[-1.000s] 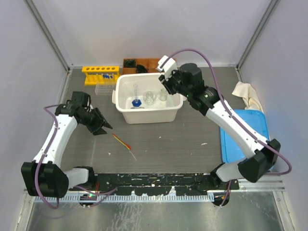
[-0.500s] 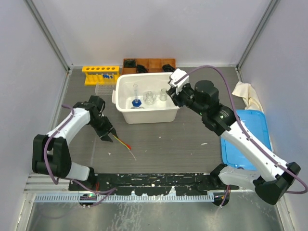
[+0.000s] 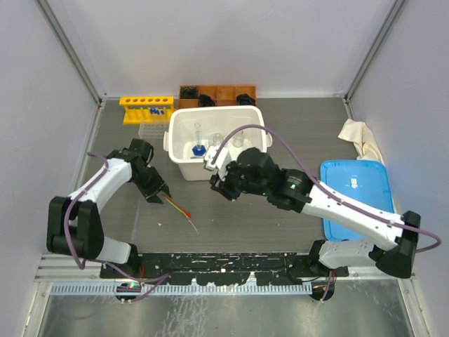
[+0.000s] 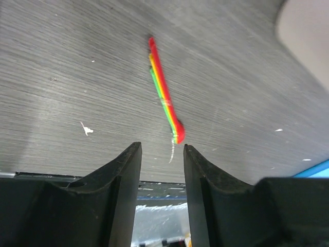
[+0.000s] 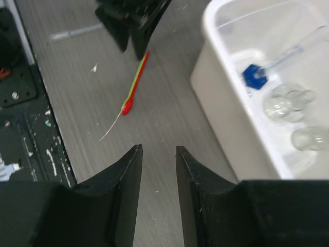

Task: Organize the chemistry lab equipment
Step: Pick up the chemistry item at the center of the board.

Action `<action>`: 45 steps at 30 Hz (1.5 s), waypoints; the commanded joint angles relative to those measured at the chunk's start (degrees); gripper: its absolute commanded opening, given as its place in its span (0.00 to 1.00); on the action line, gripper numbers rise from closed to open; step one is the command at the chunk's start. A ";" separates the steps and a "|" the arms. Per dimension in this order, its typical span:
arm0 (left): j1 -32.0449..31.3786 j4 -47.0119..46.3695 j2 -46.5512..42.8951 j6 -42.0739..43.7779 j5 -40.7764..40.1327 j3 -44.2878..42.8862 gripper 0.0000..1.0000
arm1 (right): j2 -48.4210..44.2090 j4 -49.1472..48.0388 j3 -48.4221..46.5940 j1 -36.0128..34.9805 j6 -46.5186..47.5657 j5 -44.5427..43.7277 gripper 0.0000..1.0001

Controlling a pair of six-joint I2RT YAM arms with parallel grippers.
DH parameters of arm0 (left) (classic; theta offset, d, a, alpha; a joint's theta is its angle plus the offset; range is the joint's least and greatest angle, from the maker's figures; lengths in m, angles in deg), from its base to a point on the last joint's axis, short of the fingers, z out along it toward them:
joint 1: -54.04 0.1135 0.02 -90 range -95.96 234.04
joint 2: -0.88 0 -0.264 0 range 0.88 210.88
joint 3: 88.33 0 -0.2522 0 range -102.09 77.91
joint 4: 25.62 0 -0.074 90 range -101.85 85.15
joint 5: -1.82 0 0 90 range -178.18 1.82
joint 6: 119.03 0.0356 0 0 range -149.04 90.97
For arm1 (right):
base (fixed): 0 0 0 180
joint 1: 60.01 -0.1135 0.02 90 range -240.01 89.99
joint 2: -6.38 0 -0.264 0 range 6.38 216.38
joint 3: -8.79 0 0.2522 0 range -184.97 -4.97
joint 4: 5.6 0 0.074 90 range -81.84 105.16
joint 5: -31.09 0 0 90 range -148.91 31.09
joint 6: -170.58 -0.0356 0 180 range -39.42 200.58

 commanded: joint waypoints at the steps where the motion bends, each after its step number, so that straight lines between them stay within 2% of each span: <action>1: 0.04 -2.49 -9.87 -3.81 -4.24 -1.54 0.42 | 4.68 -2.56 2.44 -3.10 -1.98 1.21 0.39; 9: 2.06 5.81 -23.00 -3.61 -12.97 -10.24 0.50 | 16.62 -8.45 1.31 -5.14 0.23 3.31 0.47; 17: 4.51 9.17 -31.02 -3.82 -15.78 -10.01 0.52 | 29.66 -12.18 -2.96 -5.94 0.63 5.96 0.48; 29: 4.60 9.95 -33.69 -4.39 -14.52 -8.17 0.52 | 44.55 -10.76 -13.56 -6.46 0.09 3.42 0.48; 40: 4.59 10.27 -33.31 -3.53 -14.90 -9.66 0.52 | 48.53 -11.17 -13.11 -6.59 -1.13 3.09 0.46; 43: 4.59 10.44 -33.46 -3.34 -15.21 -10.03 0.52 | 49.45 -11.00 -13.20 -6.60 -1.05 3.01 0.42; 45: 4.59 10.63 -33.49 -3.30 -15.45 -10.18 0.52 | 50.27 -10.32 -13.73 -6.59 -1.05 2.89 0.36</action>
